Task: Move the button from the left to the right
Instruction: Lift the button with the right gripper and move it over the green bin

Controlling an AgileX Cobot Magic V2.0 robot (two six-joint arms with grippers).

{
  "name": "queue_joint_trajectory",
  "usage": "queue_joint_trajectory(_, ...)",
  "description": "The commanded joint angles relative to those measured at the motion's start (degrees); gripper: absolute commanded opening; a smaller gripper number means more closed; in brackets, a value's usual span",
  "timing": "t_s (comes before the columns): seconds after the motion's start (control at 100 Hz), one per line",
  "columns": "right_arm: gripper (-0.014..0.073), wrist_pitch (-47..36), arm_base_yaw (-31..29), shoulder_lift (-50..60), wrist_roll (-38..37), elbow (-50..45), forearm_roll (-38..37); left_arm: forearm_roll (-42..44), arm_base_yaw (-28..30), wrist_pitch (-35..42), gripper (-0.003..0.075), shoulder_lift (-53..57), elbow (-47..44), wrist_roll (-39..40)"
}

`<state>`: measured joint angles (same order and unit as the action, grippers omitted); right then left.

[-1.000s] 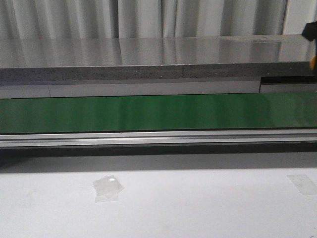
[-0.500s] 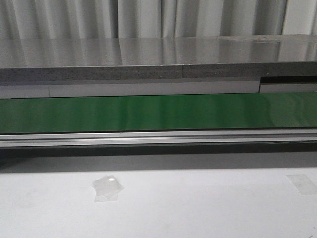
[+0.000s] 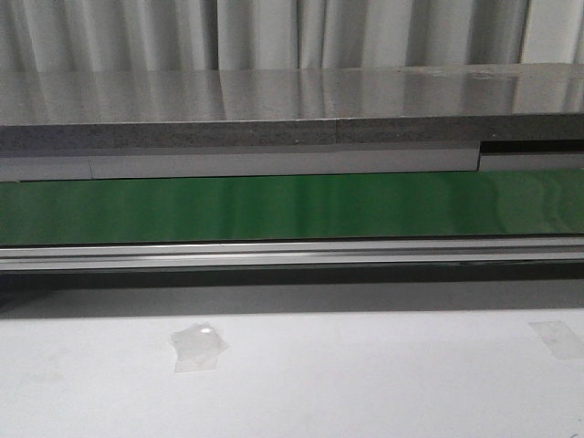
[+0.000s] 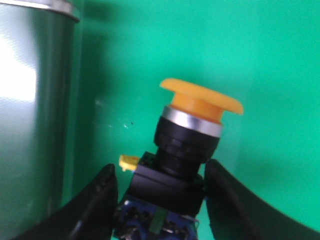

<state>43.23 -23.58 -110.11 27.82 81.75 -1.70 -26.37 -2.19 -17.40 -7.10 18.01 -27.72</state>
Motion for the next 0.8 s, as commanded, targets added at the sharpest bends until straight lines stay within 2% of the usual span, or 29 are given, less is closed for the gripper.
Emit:
queue_joint_trajectory(0.0, 0.0153, -2.1, -0.3, 2.2, 0.7, 1.9, -0.1, -1.1, -0.5, 4.5, -0.0020, -0.7, 1.4, 0.0)
queue_joint_trajectory(0.52, 0.0164, -0.9, -0.3, 0.6, 0.7, 1.9, 1.7, -1.1, -0.5, 4.5, -0.0020, -0.7, 1.4, 0.0)
queue_joint_trajectory(0.58, 0.0205, -0.7, -0.3, 0.6, 0.7, 1.9, 1.7, -1.1, -0.5, 4.5, -0.0020, -0.7, 1.4, 0.0)
queue_joint_trajectory(0.69, 0.0354, -0.7, -0.3, 0.6, 0.7, 1.9, 1.7, -1.1, -0.5, 4.5, -0.0020, -0.7, 1.4, 0.0)
queue_joint_trajectory(0.79, 0.0452, -0.7, -0.3, 0.6, 0.7, 1.9, 1.7, -1.1, -0.5, 4.5, -0.0020, -0.7, 1.4, 0.0)
